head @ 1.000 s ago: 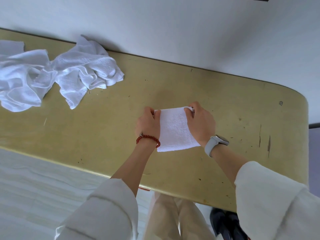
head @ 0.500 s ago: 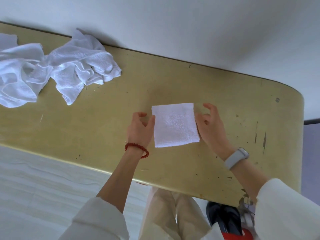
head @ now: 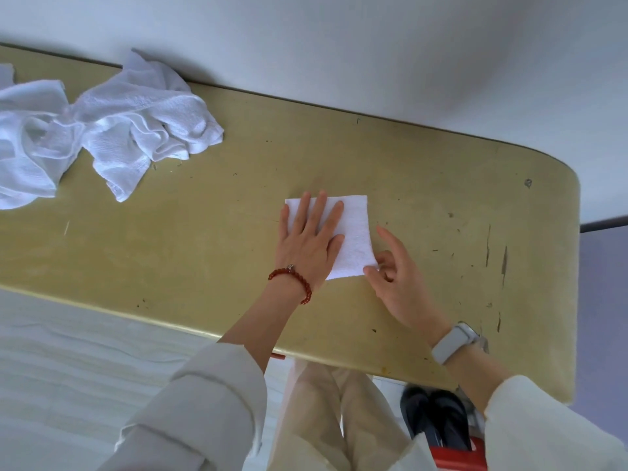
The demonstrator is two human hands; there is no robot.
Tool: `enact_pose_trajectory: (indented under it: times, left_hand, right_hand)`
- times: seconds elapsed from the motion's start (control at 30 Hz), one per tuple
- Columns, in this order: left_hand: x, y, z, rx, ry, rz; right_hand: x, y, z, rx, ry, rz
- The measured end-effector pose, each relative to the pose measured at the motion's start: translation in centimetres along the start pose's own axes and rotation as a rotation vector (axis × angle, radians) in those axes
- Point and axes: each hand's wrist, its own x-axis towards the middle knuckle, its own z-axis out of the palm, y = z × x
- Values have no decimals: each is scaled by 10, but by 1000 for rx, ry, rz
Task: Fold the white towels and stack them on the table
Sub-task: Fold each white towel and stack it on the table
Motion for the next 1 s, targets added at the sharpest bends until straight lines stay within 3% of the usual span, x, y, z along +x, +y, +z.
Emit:
enact_pose_trajectory:
  times: [0.23,0.3,0.4,0.47,0.57,0.7,1.0]
  left_hand:
    - [0,4,2,40,-8,-22]
    - [1,5,1,-10,3,-22]
    - [-5,4,-2,-178,200,-43]
    - [-11,-1,1,-215,369,-52]
    - [-19,-5,5,-166,366,-89]
    - [-24,-6,13,-67,194,-129]
    - [-29,-12,13,-15,61,-104]
  right_hand:
    - [-12,1,1,-133,140,-17]
    - [-16,2,2,-217,253,-112]
    - [-15,0,4,-469,449,-410]
    - [-3,-7,10,-596,475,-524]
    - [25,-20,25,-845,379,-555]
    - [49,-14,35,-1119,152,-450]
    - [57,-4,32,-1097,-1,-381]
